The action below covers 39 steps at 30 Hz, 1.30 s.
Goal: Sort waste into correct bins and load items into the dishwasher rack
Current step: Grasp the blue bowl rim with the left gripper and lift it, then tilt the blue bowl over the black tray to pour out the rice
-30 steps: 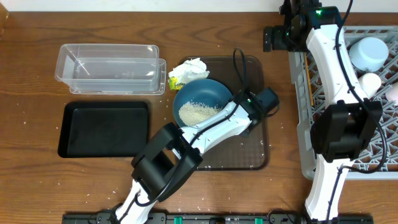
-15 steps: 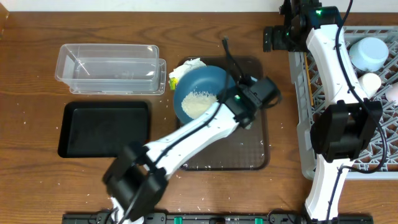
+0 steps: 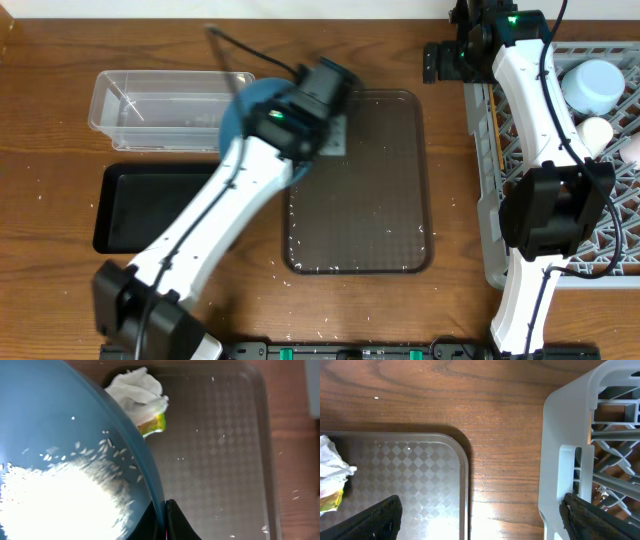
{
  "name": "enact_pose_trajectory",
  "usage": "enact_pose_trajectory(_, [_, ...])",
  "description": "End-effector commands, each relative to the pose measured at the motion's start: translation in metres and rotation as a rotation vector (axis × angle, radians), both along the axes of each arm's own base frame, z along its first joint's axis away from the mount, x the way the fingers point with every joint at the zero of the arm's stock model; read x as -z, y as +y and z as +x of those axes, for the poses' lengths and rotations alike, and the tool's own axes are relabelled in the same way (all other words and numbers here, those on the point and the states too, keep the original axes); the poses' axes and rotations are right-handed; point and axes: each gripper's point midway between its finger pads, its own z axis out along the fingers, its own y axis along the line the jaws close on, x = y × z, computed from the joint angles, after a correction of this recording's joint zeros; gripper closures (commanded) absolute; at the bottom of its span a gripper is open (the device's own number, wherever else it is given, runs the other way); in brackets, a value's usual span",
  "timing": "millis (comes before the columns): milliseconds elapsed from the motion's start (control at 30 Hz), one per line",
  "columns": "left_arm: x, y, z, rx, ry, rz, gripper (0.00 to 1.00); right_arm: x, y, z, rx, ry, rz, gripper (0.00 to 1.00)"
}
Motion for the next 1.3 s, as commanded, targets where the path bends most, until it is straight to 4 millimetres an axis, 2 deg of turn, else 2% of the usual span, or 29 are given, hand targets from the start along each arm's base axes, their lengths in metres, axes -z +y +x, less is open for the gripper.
enact_pose_trajectory(0, [-0.021,0.008,0.002,-0.013,0.027,-0.156,0.94,0.002,0.002,0.000,-0.010,0.003,-0.002,0.01])
enact_pose_trajectory(267, [-0.020,0.053,0.008,-0.110,0.136,-0.311,0.94,0.002,0.002,0.000,-0.010,0.003,-0.002,0.01])
enact_pose_trajectory(500, [-0.025,0.073,0.007,-0.147,0.196,-0.444,0.94,0.002,0.002,0.000,-0.010,0.003,-0.002,0.01])
enact_pose_trajectory(767, [-0.046,0.082,0.005,-0.062,0.210,-0.663,0.93,0.002,0.002,0.000,-0.010,0.003,-0.002,0.01])
enact_pose_trajectory(967, [-0.068,0.104,0.002,-0.009,0.178,-0.841,0.94,0.002,0.002,0.000,-0.010,0.003,-0.002,0.01])
enact_pose_trajectory(1100, [-0.066,0.129,-0.003,-0.056,0.182,-0.873,0.94,0.002,0.002,0.000,-0.010,0.003,-0.002,0.01])
enact_pose_trajectory(1267, [-0.058,0.149,-0.011,-0.102,0.199,-0.873,0.94,0.002,0.002,0.000,-0.009,0.003,-0.002,0.01])
